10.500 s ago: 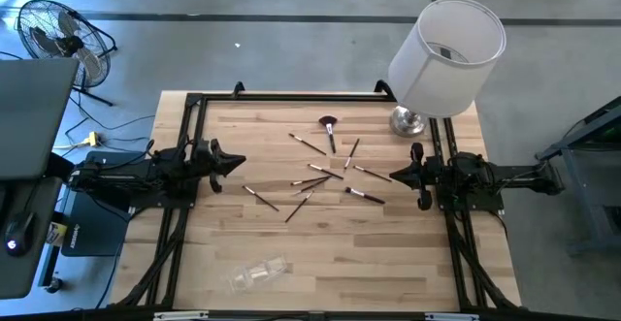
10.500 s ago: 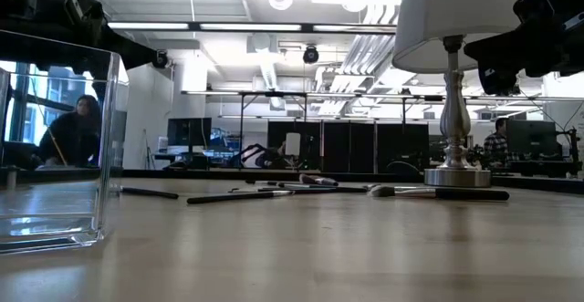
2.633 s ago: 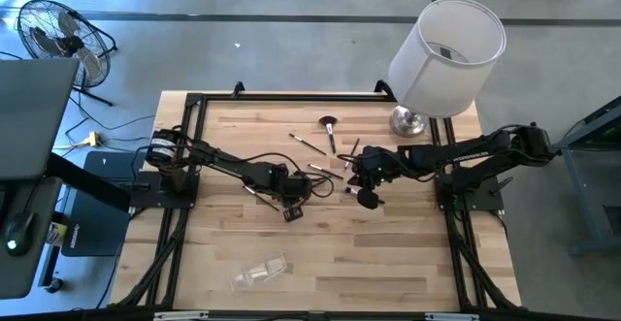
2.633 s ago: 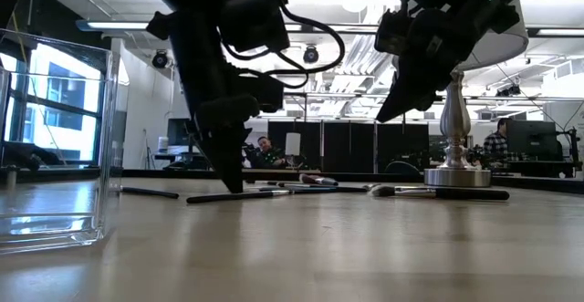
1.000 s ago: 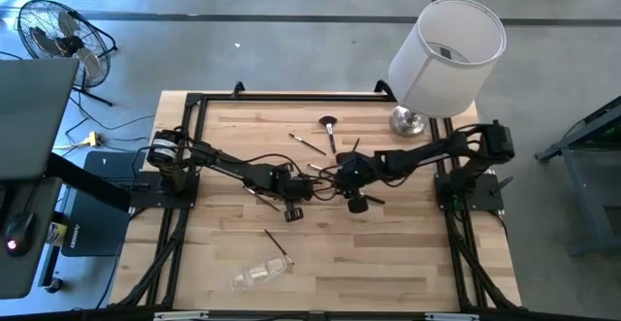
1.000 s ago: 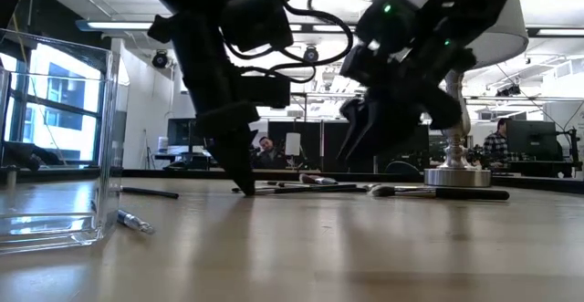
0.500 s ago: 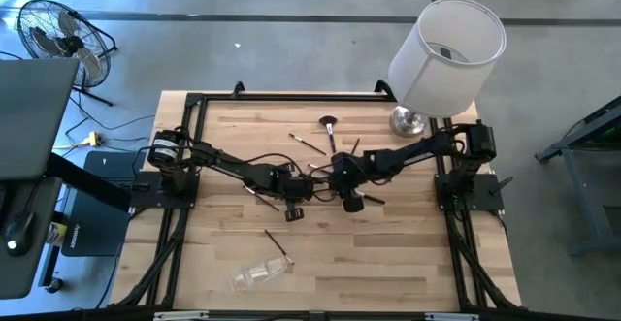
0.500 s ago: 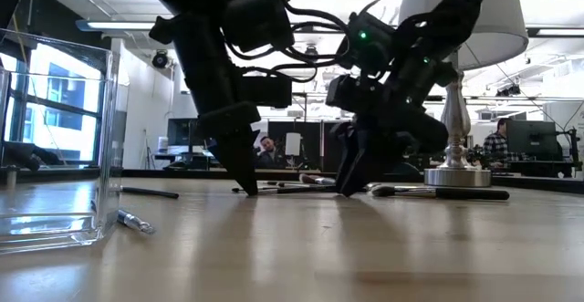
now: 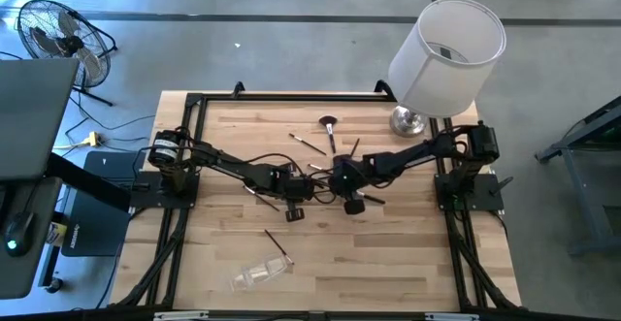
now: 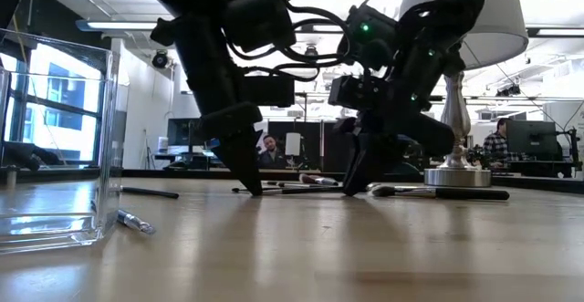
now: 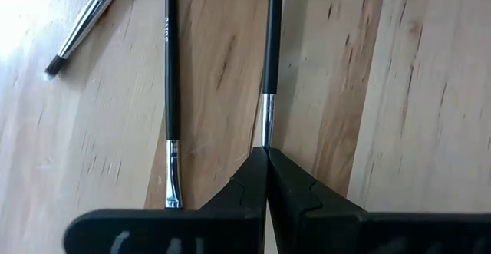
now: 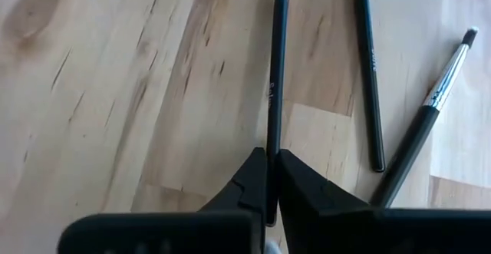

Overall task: Pick & Place Makeup Supplies
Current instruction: Put the silver makeup brush into the transparent organizer

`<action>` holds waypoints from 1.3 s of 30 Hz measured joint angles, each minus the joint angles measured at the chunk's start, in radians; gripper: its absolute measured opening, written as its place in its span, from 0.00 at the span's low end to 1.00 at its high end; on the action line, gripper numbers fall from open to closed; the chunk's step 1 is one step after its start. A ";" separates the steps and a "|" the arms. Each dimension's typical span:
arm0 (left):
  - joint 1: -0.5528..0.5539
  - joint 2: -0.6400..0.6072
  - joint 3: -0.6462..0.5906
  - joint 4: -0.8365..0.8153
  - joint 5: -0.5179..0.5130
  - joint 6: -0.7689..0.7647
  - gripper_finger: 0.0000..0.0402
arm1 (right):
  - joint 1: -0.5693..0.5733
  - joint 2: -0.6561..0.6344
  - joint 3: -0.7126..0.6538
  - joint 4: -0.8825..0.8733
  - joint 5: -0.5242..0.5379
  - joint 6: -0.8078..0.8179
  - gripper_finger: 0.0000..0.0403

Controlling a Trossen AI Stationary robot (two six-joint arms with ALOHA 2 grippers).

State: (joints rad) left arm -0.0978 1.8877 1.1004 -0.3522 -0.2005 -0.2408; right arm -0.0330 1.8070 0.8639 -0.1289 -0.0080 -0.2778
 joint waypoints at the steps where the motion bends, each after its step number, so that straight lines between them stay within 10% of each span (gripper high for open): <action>1: 0.000 0.000 0.000 0.002 0.000 -0.001 0.00 | 0.003 0.000 -0.001 0.001 0.003 0.011 0.02; 23: 0.000 -0.082 0.172 -0.359 -0.043 0.012 0.28 | 0.016 -0.076 -0.009 -0.025 -0.001 0.303 0.01; 30: 0.016 -0.376 -0.087 -0.293 -0.100 0.017 0.28 | 0.065 -0.080 -0.008 -0.018 0.032 0.479 0.01; 39: 0.021 -0.764 -0.499 0.193 -0.072 -0.070 0.28 | 0.153 -0.121 -0.007 0.050 0.203 0.805 0.01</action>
State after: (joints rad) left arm -0.0769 1.1241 0.6017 -0.1587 -0.2720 -0.3106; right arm 0.1197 1.6862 0.8571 -0.0788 0.1951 0.5273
